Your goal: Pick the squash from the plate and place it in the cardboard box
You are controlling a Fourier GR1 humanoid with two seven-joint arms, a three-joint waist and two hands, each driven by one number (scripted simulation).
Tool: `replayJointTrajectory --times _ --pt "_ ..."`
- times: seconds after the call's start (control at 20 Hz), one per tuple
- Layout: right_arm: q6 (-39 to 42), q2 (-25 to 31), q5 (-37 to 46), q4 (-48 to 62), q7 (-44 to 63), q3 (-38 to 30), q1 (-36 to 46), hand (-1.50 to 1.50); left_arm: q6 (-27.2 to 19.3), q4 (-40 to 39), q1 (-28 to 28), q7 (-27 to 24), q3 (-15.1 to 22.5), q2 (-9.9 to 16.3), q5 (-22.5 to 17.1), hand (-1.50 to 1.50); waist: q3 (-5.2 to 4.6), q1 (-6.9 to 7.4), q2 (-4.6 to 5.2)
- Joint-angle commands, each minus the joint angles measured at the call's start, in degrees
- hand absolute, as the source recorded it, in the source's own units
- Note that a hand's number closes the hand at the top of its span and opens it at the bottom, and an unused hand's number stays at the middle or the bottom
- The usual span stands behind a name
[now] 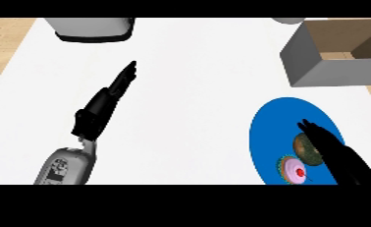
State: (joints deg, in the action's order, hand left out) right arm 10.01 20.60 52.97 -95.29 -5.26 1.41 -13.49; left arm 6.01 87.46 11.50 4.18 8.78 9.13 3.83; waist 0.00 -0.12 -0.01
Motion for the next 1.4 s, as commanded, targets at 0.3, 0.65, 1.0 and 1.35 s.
replayJointTrajectory --times 0.3,0.65,1.0,1.35 --pt "-2.41 -2.64 6.23 6.4 -0.3 -0.31 3.15 -1.5 3.02 -1.15 -0.05 -0.46 -3.32 -0.92 1.1 0.0 0.0 0.0 0.01" --pt "-4.75 -4.73 8.33 13.1 -1.34 -0.09 6.09 1.5 1.12 1.82 1.1 2.95 -2.26 -3.42 3.57 0.0 0.01 0.13 -0.01" --pt "-8.0 -1.37 9.69 14.78 -6.44 -2.01 5.26 1.5 2.54 2.62 -0.32 2.76 -2.31 -3.4 2.86 0.0 0.02 0.06 -0.02" --pt "-4.77 4.71 7.35 16.68 -15.1 -4.29 13.24 1.5 2.63 2.98 -1.88 1.47 -1.91 -4.11 3.39 0.0 0.01 0.42 0.0"
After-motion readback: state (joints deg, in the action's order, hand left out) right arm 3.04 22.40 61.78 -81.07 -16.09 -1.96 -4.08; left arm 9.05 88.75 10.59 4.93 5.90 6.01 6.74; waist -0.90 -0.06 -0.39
